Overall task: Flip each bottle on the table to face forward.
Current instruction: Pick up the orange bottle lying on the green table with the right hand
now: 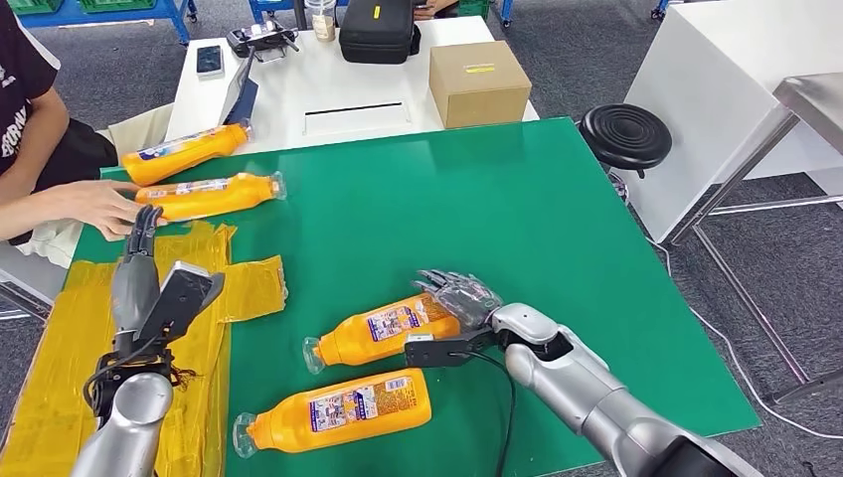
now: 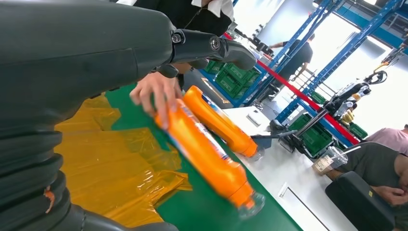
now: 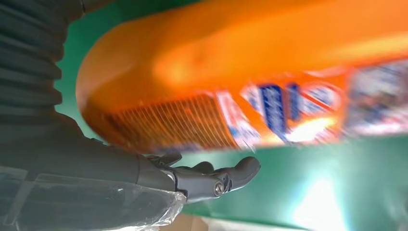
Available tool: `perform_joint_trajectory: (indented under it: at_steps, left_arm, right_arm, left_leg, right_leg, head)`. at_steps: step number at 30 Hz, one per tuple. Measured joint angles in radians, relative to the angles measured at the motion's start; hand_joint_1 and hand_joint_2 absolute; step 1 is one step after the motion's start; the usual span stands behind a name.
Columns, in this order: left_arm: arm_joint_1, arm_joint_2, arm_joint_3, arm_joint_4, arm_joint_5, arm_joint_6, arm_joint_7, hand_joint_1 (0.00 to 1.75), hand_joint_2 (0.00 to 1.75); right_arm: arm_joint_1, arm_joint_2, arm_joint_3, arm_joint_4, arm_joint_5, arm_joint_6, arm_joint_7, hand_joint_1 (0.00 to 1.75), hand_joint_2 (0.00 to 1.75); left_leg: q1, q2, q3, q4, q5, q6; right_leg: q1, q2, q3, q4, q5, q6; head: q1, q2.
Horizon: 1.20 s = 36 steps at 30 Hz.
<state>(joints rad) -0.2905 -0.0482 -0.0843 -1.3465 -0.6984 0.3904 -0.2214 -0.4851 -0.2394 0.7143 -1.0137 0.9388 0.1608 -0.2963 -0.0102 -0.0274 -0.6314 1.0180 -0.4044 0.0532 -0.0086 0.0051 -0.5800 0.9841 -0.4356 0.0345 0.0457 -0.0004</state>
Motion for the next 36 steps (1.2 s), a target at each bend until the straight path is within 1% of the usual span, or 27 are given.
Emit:
perform_joint_trajectory:
  at_steps: [5,6,9,10,13,17,19,21,24,26,31,34,36]
  left_arm:
    - [-0.001,-0.001,0.000,0.010,0.006,0.005,-0.004,0.00,1.75]
    - [-0.002,-0.001,0.000,0.012,0.006,0.006,-0.004,0.00,1.75]
    - [-0.003,-0.001,0.000,0.017,0.009,0.010,-0.007,0.00,1.75]
    - [-0.003,-0.001,0.000,0.019,0.011,0.012,-0.009,0.00,1.75]
    - [-0.002,-0.001,0.000,0.024,0.017,0.022,-0.017,0.00,1.75]
    - [-0.002,-0.001,0.000,0.032,0.025,0.028,-0.023,0.00,1.75]
    - [-0.002,-0.001,0.000,0.035,0.027,0.029,-0.023,0.00,1.75]
    - [-0.002,-0.001,0.000,0.039,0.027,0.029,-0.023,0.00,1.75]
    - [-0.001,-0.001,0.000,0.041,0.027,0.030,-0.023,0.00,1.75]
    - [-0.001,-0.001,0.000,0.042,0.027,0.031,-0.022,0.00,1.75]
    - [0.017,-0.001,0.001,0.037,0.024,0.037,-0.018,0.00,1.75]
    - [0.032,-0.002,0.001,0.026,0.019,0.030,-0.016,0.00,1.75]
    - [0.038,-0.004,0.001,0.018,0.033,0.001,-0.018,0.00,1.75]
  right_arm:
    - [-0.035,0.000,0.029,0.057,-0.018,0.009,-0.005,0.02,1.75]
    - [-0.040,0.001,0.033,0.065,-0.020,0.011,-0.005,0.13,1.75]
    - [-0.057,0.005,0.048,0.093,-0.032,0.015,-0.006,0.95,1.75]
    - [-0.062,0.007,0.053,0.105,-0.037,0.015,-0.006,1.12,1.75]
    - [-0.073,0.015,0.062,0.137,-0.047,0.008,-0.006,1.20,1.75]
    - [-0.085,0.030,0.074,0.180,-0.056,-0.027,-0.006,1.55,1.75]
    - [-0.090,0.040,0.078,0.200,-0.060,-0.049,-0.006,1.68,1.75]
    - [-0.093,0.051,0.081,0.218,-0.066,-0.069,-0.006,1.75,1.75]
    - [-0.095,0.067,0.081,0.239,-0.070,-0.105,-0.001,1.75,1.75]
    - [-0.091,0.077,0.081,0.247,-0.070,-0.146,0.014,1.75,1.75]
    - [-0.044,0.107,0.051,0.236,-0.061,-0.320,0.103,1.75,1.75]
    - [-0.003,0.125,0.007,0.200,-0.052,-0.405,0.149,1.75,1.75]
    - [0.027,0.141,-0.037,0.163,-0.049,-0.471,0.167,1.75,1.75]
  left_leg:
    - [0.000,0.001,0.000,0.000,0.000,0.000]
    - [0.000,0.001,0.000,0.000,0.000,0.000]
    - [0.000,0.001,0.001,0.000,0.000,0.000]
    - [0.001,0.001,0.001,0.000,0.000,0.000]
    - [0.001,0.002,0.003,0.000,0.000,0.000]
    - [0.001,0.003,0.005,0.000,0.000,0.000]
    - [0.001,0.003,0.005,0.000,0.000,-0.001]
    - [0.001,0.003,0.005,0.000,0.001,-0.001]
    - [0.001,0.004,0.005,0.000,0.002,-0.001]
    - [0.001,0.004,0.005,0.000,0.002,-0.001]
    - [0.001,0.004,0.005,0.000,0.002,-0.002]
    - [0.001,0.003,0.003,0.000,0.002,-0.002]
    - [0.001,0.003,0.002,0.000,0.002,-0.002]
  right_leg:
    - [0.000,0.000,0.000,0.000,0.000,0.000]
    - [0.000,0.000,0.000,0.000,0.000,0.000]
    - [0.000,0.000,0.000,0.000,0.000,0.000]
    - [0.000,0.000,0.001,0.000,0.000,-0.001]
    - [0.000,0.000,0.003,0.000,0.000,-0.001]
    - [0.000,0.001,0.003,0.000,0.001,-0.002]
    - [0.000,0.001,0.003,0.000,0.002,-0.003]
    - [0.000,0.001,0.004,0.000,0.002,-0.003]
    - [0.000,0.001,0.004,0.000,0.003,-0.003]
    - [0.001,0.001,0.004,0.000,0.004,-0.004]
    - [0.001,0.002,0.003,0.000,0.004,-0.005]
    - [0.002,0.001,0.002,0.000,0.004,-0.005]
    - [0.002,0.001,0.001,0.000,0.004,-0.005]
  head:
    - [0.000,0.000]
    - [0.000,0.000]
    - [0.000,0.000]
    - [0.000,0.000]
    - [0.000,0.000]
    - [0.000,0.000]
    - [0.000,0.000]
    - [0.000,0.000]
    - [0.000,0.000]
    - [0.000,0.000]
    - [0.000,0.000]
    - [0.000,0.000]
    - [0.000,0.000]
